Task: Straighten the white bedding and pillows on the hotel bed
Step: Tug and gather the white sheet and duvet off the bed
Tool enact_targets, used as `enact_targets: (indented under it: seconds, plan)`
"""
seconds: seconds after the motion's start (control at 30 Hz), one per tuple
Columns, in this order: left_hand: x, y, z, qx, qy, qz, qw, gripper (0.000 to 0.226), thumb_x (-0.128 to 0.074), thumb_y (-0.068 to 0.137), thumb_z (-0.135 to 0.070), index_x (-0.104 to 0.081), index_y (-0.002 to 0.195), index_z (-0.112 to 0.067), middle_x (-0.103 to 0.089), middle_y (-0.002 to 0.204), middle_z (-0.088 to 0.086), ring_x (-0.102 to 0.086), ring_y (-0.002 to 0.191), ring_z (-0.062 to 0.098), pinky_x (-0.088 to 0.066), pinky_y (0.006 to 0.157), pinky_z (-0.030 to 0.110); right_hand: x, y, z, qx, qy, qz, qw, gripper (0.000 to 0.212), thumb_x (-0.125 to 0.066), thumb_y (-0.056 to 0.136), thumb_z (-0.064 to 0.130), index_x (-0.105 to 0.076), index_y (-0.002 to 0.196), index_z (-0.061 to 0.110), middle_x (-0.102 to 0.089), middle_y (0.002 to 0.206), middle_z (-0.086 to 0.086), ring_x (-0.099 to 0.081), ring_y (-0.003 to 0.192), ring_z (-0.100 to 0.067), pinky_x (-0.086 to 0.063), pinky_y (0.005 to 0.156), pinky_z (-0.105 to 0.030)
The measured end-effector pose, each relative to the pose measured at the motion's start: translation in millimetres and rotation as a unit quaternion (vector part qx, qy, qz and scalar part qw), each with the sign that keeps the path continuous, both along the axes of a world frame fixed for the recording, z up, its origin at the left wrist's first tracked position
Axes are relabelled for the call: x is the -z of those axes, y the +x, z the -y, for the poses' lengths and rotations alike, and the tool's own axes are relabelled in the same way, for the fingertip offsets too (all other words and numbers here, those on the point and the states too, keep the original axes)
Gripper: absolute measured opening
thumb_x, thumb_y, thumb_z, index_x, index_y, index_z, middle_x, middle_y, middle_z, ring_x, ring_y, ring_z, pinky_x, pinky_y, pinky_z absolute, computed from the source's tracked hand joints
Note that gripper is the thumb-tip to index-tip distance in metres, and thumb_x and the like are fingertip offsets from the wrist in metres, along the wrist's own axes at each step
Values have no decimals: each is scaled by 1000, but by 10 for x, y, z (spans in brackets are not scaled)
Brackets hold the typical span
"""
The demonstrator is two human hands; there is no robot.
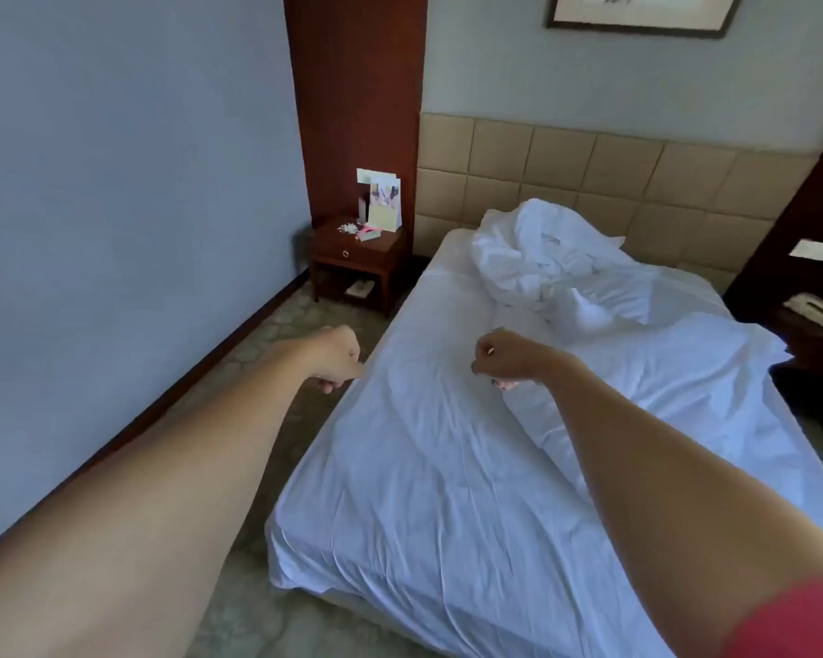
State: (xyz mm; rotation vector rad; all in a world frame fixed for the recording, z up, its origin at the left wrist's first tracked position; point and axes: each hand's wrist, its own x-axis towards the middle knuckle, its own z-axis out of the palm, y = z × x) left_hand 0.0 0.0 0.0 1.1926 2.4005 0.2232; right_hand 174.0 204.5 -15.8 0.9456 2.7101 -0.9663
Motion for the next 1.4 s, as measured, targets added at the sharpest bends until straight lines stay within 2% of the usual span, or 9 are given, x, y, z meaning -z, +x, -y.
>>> enact_targets:
  seconds: [0.1,0.27,0.47,0.6,0.73,0.83,1.0,1.23,1.4]
  plan:
    - [98,-369,255,-18,-15,24,999,32,-52,92,-16,-48,61,-10,-62,59,7,-57,54,18,-51,66,31,67,-462,163,-18,-8,12,1000,25,-58,89,10,-45,67,12,-56,58,-9,-53,52,-20,-49,56,-25]
    - [220,-1117,518,-37,-4,34,999,32,-51,91,-15,-46,59,-11,-63,60,10,-58,56,20,-47,60,27,192,-1420,311,-47,-12,26,998,17,-59,85,15,-51,71,11,-62,65,-10,-60,63,-25,-53,67,-34]
    - [465,-2307,733,-59,-25,42,997,30,-49,92,-15,-45,62,-12,-64,64,10,-58,54,17,-47,62,30,478,-2853,399,-88,-38,26,995,20,-57,89,11,-46,72,10,-55,65,-9,-53,57,-19,-47,57,-26]
    - [499,-3281,839,-94,-42,32,994,27,-51,92,-15,-48,66,-11,-65,65,10,-60,54,17,-48,57,25,680,-3979,436,-120,-116,39,985,30,-50,90,0,-36,69,15,-36,63,-5,-35,51,-16,-33,51,-26]
    - [389,-4247,794,-115,-68,7,991,27,-52,90,-12,-49,63,-12,-62,56,7,-55,43,10,-44,47,18,655,-4998,439,-144,-150,41,977,23,-46,89,-2,-41,72,12,-40,66,-5,-37,54,-16,-35,54,-26]
    - [336,-4868,538,-115,-35,4,993,26,-52,90,-11,-47,64,-11,-61,55,8,-54,42,10,-42,45,17,565,-5574,274,-131,-144,11,981,19,-48,88,0,-41,76,12,-44,71,-9,-41,59,-19,-39,56,-26]
    - [531,-5687,-82,-66,-39,33,996,29,-50,91,-14,-45,62,-12,-63,59,9,-57,53,17,-46,57,24,629,-6060,-353,-57,-137,15,989,9,-49,89,3,-48,85,11,-52,71,-7,-48,55,-16,-44,52,-22]
    - [1074,-6746,-1351,68,-57,70,994,29,-50,91,-15,-44,63,-13,-60,56,4,-59,50,15,-47,63,29,935,-6419,-1233,71,-143,20,987,12,-44,93,6,-53,87,11,-54,72,-9,-49,60,-19,-42,54,-23]
    - [985,-7397,-2367,166,-67,76,981,30,-51,92,-13,-42,63,-12,-61,55,5,-58,48,17,-48,61,28,843,-6627,-1711,171,-100,27,980,14,-56,88,21,-63,85,9,-62,69,-6,-58,59,-15,-50,59,-20]
